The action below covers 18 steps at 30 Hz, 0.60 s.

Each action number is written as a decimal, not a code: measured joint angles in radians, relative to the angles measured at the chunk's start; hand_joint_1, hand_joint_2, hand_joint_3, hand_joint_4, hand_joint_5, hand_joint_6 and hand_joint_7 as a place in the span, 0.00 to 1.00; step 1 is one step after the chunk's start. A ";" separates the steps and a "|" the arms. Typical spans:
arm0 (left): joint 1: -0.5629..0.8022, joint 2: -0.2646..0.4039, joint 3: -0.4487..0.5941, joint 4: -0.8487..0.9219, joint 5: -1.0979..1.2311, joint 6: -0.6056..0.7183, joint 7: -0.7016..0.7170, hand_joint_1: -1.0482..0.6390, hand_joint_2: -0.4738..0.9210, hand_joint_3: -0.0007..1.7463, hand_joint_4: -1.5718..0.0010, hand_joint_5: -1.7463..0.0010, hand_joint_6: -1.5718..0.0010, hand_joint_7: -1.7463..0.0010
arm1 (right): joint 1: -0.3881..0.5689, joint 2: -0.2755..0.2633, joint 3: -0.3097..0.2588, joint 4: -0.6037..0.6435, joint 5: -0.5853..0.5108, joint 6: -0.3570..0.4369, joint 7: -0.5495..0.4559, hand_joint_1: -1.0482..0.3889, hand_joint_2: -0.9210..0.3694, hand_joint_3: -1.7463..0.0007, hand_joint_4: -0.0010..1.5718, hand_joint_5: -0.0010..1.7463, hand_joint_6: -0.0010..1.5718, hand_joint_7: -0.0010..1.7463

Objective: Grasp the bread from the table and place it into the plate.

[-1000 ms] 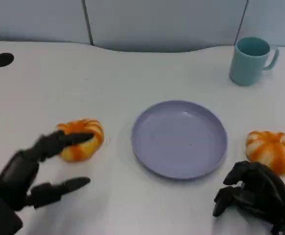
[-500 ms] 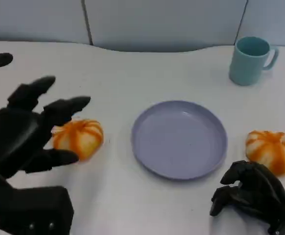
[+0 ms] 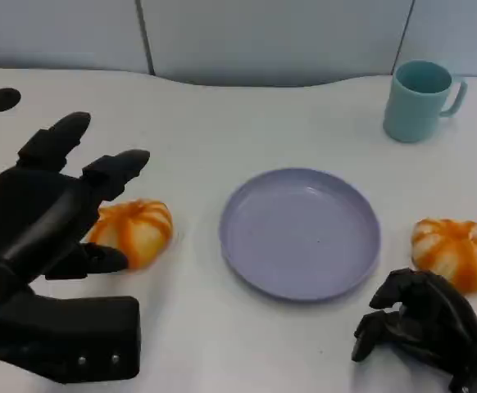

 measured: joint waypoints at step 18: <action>-0.194 0.019 -0.199 0.180 0.195 0.126 -0.036 0.16 1.00 0.01 0.97 1.00 0.95 1.00 | 0.000 -0.006 -0.003 -0.003 0.002 0.019 0.018 0.00 0.39 1.00 1.00 0.27 1.00 0.13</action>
